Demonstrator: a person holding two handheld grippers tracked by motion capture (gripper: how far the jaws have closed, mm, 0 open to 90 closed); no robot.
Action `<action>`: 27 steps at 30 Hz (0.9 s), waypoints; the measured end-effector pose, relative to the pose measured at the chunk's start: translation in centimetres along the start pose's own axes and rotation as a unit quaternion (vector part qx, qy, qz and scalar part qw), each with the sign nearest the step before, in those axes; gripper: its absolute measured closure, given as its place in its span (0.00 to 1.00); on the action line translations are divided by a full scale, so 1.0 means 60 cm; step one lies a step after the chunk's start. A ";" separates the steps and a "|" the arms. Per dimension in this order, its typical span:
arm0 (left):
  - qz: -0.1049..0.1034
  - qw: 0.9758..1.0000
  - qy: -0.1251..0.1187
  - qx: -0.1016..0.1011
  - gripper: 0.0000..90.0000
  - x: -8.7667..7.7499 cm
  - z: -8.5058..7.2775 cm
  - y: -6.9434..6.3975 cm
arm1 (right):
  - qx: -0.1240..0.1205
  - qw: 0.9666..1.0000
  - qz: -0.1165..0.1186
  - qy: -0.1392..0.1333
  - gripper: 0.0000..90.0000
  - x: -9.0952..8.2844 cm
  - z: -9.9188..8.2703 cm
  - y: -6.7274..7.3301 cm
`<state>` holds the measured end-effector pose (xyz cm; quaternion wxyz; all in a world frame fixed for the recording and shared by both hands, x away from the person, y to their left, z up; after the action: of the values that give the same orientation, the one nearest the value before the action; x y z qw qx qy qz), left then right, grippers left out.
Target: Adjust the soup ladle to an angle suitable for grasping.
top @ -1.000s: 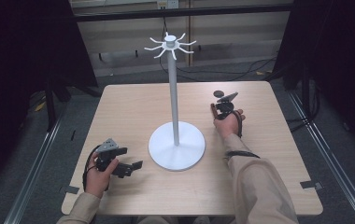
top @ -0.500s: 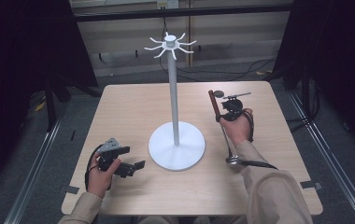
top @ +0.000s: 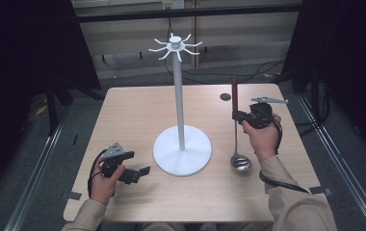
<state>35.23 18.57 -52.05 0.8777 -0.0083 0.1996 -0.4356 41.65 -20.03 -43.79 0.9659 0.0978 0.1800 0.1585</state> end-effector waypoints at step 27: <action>0.002 1.000 0.008 0.005 0.02 -0.001 -0.005 -0.005 | -0.033 0.990 0.081 -0.110 0.83 -0.057 0.021 0.066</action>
<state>34.89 18.49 -52.26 0.8772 -0.0004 0.2044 -0.4345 38.03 -17.69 -40.58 0.9665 0.0967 0.0590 0.2303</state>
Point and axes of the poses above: each handheld gripper's, and its own axes: x roughly forward along the jaws, z roughly out of its top, y roughly to its left, the point moved 7 cm from there along x, roughly forward along the jaws, and after that the axes turned 13 degrees about -y, right-handed, at the moved point
